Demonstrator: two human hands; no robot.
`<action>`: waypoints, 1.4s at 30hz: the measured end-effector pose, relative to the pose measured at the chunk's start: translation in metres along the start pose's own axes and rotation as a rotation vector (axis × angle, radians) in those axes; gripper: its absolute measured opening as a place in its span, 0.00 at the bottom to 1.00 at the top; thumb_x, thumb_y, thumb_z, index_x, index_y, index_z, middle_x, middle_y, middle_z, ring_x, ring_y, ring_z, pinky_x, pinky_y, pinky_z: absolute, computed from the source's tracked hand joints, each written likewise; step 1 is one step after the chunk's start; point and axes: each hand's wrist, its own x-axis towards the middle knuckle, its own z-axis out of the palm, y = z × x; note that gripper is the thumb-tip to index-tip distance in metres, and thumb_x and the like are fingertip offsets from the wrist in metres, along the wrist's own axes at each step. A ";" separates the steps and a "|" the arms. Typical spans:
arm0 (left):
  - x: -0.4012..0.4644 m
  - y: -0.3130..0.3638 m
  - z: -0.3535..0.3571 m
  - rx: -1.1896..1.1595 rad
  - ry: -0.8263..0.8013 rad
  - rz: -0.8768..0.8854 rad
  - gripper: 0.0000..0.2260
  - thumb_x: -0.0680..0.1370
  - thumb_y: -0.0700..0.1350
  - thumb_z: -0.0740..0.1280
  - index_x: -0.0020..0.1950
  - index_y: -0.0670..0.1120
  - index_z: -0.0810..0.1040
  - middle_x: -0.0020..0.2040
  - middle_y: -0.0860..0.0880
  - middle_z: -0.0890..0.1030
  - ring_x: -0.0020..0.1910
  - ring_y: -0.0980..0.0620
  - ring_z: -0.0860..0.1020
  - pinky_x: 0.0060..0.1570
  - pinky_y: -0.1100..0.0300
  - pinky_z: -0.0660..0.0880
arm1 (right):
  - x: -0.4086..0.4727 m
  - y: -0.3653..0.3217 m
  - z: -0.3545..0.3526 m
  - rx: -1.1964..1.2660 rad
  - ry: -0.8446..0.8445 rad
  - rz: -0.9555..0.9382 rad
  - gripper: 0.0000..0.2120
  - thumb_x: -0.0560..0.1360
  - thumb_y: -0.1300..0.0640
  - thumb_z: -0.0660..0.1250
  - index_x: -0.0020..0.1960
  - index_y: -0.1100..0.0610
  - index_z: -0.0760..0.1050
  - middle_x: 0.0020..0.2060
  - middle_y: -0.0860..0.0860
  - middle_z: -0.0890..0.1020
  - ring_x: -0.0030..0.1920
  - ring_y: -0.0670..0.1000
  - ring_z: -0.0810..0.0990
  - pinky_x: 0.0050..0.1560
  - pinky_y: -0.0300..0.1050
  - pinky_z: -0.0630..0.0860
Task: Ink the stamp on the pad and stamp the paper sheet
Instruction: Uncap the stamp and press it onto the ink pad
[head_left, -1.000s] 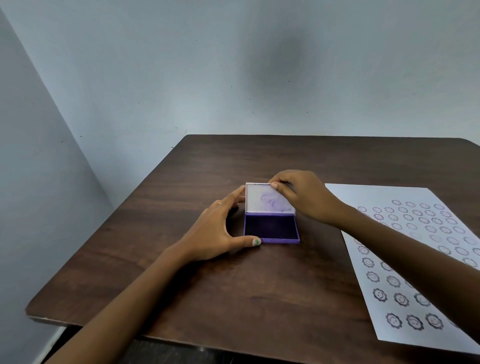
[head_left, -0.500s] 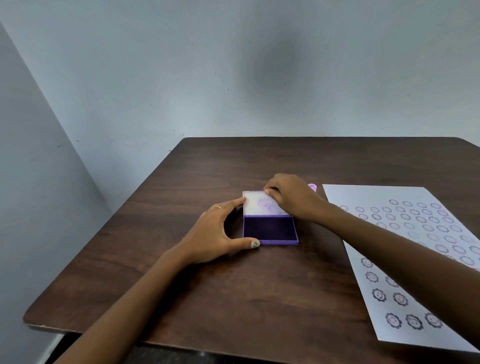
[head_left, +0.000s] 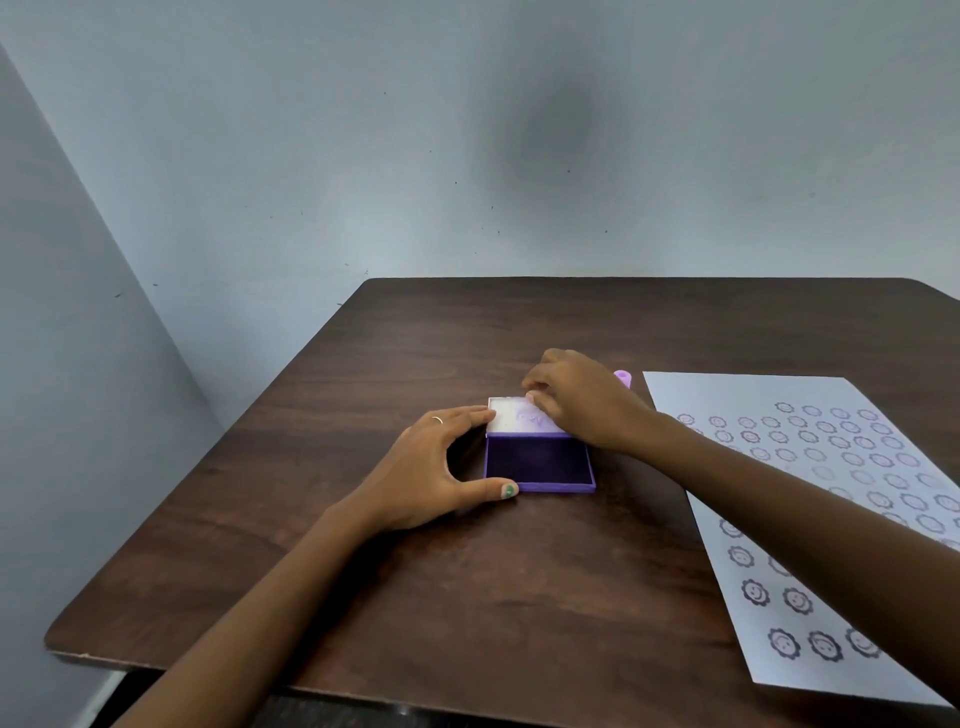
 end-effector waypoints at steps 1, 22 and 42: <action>0.000 0.000 0.000 0.000 0.000 0.003 0.38 0.66 0.64 0.72 0.72 0.53 0.66 0.72 0.56 0.68 0.70 0.60 0.63 0.70 0.58 0.61 | -0.002 0.000 -0.006 -0.014 0.032 -0.018 0.12 0.77 0.56 0.59 0.55 0.58 0.78 0.50 0.55 0.80 0.49 0.52 0.75 0.48 0.44 0.71; 0.001 -0.001 0.001 0.022 -0.012 0.033 0.39 0.64 0.69 0.67 0.72 0.57 0.65 0.72 0.59 0.66 0.69 0.61 0.63 0.67 0.61 0.61 | -0.108 0.081 -0.034 -0.146 -0.224 0.441 0.31 0.77 0.39 0.46 0.74 0.53 0.48 0.76 0.51 0.51 0.75 0.52 0.49 0.74 0.54 0.46; -0.002 0.003 0.000 0.004 -0.029 0.028 0.37 0.64 0.68 0.67 0.70 0.56 0.68 0.72 0.59 0.67 0.69 0.60 0.64 0.68 0.60 0.61 | -0.125 0.032 -0.034 0.006 -0.184 0.487 0.31 0.76 0.39 0.49 0.74 0.51 0.48 0.76 0.50 0.52 0.75 0.53 0.49 0.73 0.55 0.47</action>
